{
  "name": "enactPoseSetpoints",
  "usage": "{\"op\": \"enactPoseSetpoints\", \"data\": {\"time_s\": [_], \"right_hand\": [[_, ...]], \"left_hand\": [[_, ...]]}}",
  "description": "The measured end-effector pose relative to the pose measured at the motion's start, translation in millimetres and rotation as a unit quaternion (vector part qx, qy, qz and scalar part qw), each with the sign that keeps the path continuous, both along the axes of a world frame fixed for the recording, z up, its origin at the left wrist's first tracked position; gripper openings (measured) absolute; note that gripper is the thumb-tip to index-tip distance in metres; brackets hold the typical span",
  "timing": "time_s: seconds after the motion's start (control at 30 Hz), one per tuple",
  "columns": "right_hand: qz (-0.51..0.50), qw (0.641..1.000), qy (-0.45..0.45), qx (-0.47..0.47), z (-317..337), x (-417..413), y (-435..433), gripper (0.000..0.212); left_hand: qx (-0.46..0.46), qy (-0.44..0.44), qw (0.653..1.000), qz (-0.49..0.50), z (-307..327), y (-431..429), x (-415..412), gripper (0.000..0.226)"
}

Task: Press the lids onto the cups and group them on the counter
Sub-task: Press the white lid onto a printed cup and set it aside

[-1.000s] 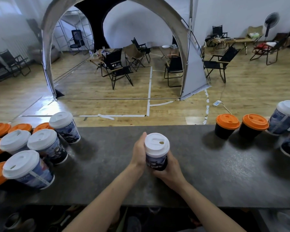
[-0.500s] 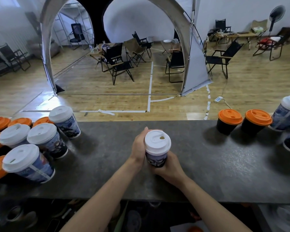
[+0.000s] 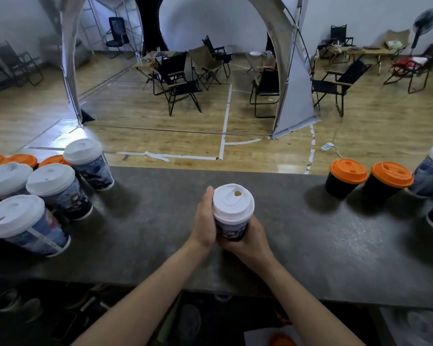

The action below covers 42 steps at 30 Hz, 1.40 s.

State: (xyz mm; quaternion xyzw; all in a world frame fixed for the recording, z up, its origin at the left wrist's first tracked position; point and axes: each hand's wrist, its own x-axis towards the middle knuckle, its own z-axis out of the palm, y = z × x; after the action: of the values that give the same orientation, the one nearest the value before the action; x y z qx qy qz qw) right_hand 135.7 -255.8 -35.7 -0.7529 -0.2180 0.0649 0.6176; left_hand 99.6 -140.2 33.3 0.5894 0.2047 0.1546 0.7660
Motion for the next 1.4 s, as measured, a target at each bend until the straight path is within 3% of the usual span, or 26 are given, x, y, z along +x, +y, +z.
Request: {"op": "enactPoseSetpoints", "data": {"time_s": [0.17, 0.3, 0.43, 0.63, 0.8, 0.97, 1.03, 1.17, 1.33, 1.4], "right_hand": [[0.004, 1.0, -0.003, 0.008, 0, -1, 1, 0.094], [-0.012, 1.0, 0.002, -0.005, -1, 1, 1, 0.087], [0.008, 1.0, 0.0, -0.016, 5, 2, 0, 0.084], [-0.009, 1.0, 0.015, 0.004, 5, 2, 2, 0.09], [-0.008, 1.0, 0.016, -0.025, 3, 1, -1, 0.072], [-0.001, 1.0, 0.011, -0.005, 9, -2, 2, 0.086], [-0.013, 1.0, 0.012, -0.011, 10, -2, 1, 0.076], [-0.003, 1.0, 0.003, -0.019, 13, -2, -1, 0.069], [0.0, 1.0, -0.001, -0.016, 4, 1, 1, 0.085], [-0.013, 1.0, 0.0, -0.025, 4, 1, 0, 0.077]], "left_hand": [[0.016, -0.016, 1.0, 0.013, 0, -4, 0, 0.051], [0.042, -0.011, 0.999, 0.021, 0, 2, 7, 0.046], [-0.01, -0.009, 0.999, -0.036, 19, 9, 10, 0.045], [0.062, -0.006, 0.994, 0.089, 13, -13, 2, 0.043], [-0.001, 0.055, 0.996, -0.066, 34, 10, 8, 0.044], [0.05, 0.029, 0.997, 0.056, 29, -7, -1, 0.044], [0.037, 0.033, 0.998, 0.05, 26, -5, 0, 0.042], [0.014, 0.058, 0.997, -0.055, 31, 12, 9, 0.046], [0.001, 0.013, 1.0, 0.025, 25, -3, 2, 0.047], [0.005, 0.015, 0.999, 0.039, 24, -4, 1, 0.046]]}}
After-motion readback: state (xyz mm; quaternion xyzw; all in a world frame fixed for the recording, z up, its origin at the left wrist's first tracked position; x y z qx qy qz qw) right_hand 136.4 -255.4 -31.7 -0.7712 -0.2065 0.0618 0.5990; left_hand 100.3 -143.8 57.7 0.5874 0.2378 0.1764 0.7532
